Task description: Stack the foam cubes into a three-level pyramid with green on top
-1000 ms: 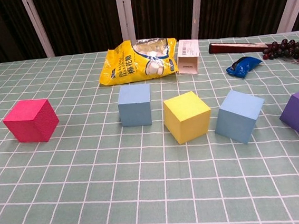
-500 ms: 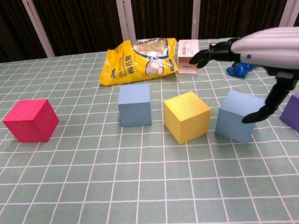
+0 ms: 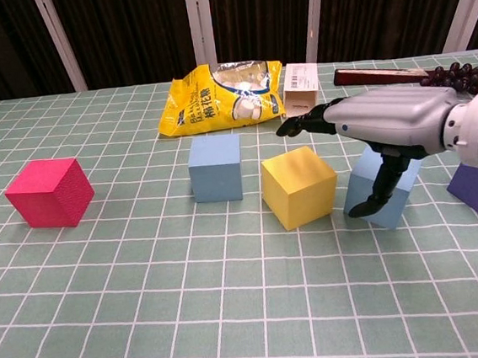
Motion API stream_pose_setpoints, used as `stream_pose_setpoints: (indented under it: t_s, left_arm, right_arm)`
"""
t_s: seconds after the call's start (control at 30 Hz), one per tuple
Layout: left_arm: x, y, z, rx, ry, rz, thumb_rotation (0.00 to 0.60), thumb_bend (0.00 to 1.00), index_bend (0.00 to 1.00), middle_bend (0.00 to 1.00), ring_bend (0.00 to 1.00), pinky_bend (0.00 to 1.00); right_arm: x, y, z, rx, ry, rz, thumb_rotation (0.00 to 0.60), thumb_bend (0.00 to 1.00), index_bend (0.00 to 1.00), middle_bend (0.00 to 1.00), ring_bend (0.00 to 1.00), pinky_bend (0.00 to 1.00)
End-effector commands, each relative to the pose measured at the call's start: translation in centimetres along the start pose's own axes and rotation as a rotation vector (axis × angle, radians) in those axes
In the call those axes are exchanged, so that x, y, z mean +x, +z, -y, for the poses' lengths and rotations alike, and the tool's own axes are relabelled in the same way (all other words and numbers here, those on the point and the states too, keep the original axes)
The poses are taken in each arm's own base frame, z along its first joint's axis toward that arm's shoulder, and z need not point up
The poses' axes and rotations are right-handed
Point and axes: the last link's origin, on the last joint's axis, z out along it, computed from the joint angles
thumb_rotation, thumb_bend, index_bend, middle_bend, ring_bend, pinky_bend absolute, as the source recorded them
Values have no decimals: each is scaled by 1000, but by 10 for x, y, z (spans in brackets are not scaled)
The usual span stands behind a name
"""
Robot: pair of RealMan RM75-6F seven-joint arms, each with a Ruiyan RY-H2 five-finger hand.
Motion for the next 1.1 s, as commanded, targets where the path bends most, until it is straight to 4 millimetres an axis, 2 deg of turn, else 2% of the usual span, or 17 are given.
stream_pose_setpoints:
  t_s: [0.03, 0.47, 0.77, 0.93, 1.1]
  left_arm:
    - [-1, 0, 0, 0, -2, 3, 600, 72, 0, 0, 0, 0]
    - [-3, 4, -1, 5, -14, 16, 600, 72, 0, 0, 0, 0]
    - [-3, 4, 1, 14, -20, 21, 600, 72, 0, 0, 0, 0]
    - [-2, 5, 2, 19, -26, 22, 600, 72, 0, 0, 0, 0]
    - [-2, 5, 2, 20, -27, 23, 600, 72, 0, 1, 0, 0]
  right_arm:
    - [0, 6, 0, -7, 6, -4, 600, 185, 0, 110, 27, 24]
    - [-8, 37, 4, -30, 72, -10, 600, 185, 0, 130, 45, 24]
    - [-10, 47, 1, -47, 62, 2, 600, 185, 0, 249, 78, 24]
    - [-12, 47, 0, -64, 85, 8, 600, 214, 0, 358, 150, 24]
    - [-11, 47, 0, -75, 122, -1, 600, 217, 0, 422, 202, 24]
